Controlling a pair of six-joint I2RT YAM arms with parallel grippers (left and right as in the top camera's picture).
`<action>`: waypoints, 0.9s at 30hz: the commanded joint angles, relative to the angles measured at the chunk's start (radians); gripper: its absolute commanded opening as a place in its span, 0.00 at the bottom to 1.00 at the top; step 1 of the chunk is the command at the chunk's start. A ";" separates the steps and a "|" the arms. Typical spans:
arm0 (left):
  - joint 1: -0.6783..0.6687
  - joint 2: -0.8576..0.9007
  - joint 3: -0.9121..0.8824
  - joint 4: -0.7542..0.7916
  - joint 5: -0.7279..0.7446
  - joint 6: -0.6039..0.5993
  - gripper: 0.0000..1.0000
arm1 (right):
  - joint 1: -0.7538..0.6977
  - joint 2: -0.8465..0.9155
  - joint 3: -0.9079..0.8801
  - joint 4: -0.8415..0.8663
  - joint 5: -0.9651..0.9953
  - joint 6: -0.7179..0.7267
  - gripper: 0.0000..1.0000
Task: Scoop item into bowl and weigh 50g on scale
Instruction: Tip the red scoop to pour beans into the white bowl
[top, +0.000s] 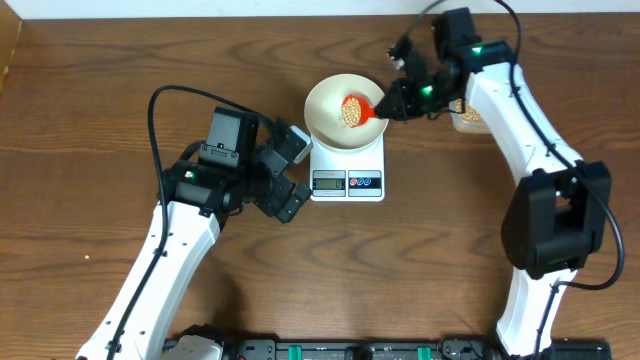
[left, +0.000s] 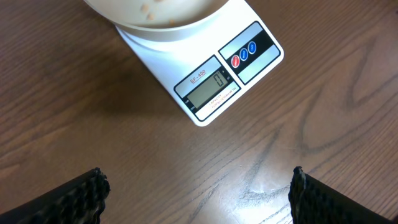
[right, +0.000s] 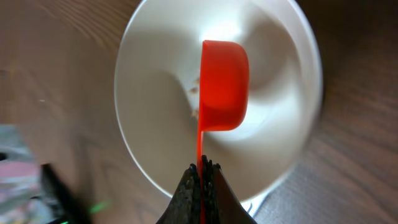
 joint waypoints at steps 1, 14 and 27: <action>-0.002 0.004 0.009 0.000 -0.010 -0.009 0.95 | 0.056 -0.007 0.057 -0.024 0.181 -0.055 0.01; -0.002 0.004 0.009 0.000 -0.010 -0.009 0.95 | 0.135 -0.021 0.126 -0.072 0.359 -0.158 0.01; -0.002 0.004 0.009 0.000 -0.010 -0.009 0.95 | 0.197 -0.092 0.182 -0.077 0.570 -0.224 0.01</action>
